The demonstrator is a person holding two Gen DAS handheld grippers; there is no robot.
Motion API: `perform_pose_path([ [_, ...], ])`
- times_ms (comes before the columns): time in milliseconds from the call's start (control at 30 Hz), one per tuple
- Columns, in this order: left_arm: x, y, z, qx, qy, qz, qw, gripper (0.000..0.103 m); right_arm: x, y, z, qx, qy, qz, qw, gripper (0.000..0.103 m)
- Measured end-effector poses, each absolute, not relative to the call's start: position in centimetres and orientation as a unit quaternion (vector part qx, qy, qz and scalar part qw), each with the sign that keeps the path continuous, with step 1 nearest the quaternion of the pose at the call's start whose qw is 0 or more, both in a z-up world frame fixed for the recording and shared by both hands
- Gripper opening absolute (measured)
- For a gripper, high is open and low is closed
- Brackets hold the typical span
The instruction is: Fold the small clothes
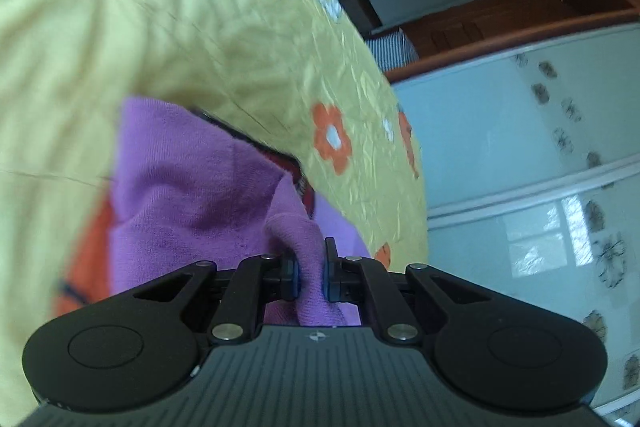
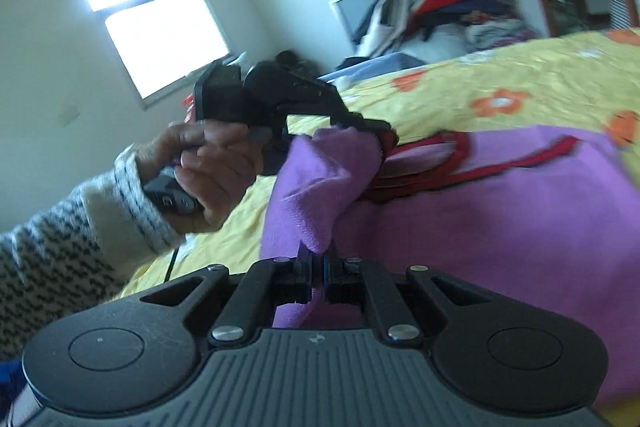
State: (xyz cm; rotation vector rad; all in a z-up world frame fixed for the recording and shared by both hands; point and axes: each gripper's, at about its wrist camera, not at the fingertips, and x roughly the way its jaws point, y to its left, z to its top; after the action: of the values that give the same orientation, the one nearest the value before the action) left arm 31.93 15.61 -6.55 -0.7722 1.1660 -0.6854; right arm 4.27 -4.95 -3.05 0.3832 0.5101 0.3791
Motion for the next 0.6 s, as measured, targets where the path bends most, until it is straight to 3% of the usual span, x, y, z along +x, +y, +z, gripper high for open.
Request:
perform_pose_path([
  [600, 31.7, -3.7, -8.0, -0.283, 0.557, -0.367, 0.689, 0.005, -2.0, -16.6, -4.7, 0.252, 0.227, 0.071, 0.938, 0.005],
])
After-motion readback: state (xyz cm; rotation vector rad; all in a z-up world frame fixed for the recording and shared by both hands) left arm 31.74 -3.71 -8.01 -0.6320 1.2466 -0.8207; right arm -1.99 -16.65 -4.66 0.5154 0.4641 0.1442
